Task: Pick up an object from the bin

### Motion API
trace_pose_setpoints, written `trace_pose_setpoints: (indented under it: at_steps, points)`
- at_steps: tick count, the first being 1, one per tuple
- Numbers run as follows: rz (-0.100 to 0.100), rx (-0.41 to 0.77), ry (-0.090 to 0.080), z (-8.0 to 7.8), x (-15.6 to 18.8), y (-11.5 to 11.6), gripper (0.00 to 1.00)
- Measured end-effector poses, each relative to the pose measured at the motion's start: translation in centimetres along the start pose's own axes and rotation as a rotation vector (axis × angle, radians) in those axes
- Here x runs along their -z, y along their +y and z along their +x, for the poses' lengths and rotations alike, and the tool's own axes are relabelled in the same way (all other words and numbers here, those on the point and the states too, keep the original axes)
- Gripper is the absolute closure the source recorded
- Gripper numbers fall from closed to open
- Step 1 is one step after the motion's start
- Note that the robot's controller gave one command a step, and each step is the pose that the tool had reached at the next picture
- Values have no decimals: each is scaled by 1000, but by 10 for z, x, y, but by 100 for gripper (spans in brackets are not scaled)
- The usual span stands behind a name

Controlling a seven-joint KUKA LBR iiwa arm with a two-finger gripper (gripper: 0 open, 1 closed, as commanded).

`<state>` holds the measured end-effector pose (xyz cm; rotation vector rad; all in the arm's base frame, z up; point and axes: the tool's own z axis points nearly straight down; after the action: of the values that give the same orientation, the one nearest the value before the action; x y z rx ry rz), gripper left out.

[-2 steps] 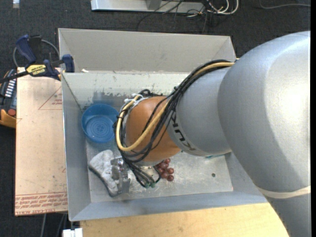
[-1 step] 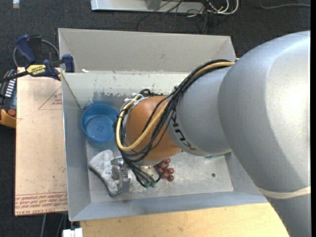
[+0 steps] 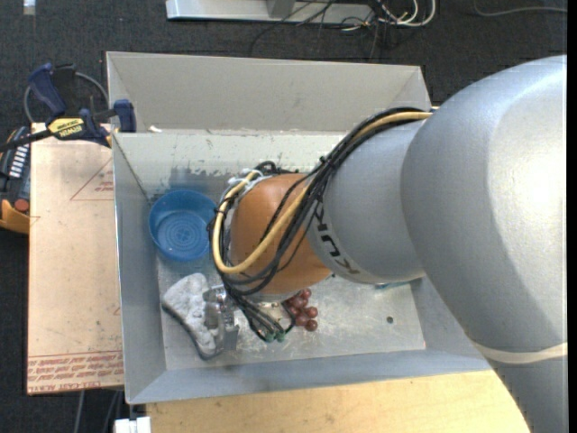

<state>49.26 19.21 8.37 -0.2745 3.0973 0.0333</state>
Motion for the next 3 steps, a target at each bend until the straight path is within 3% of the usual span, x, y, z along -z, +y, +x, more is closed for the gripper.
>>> trace_pose_setpoints:
  at_steps: [2, 3]
  points:
    - [-1, 0, -2, -1, 37, 1, 100]
    - [-1, -1, 2, -2, 78, 2, 100]
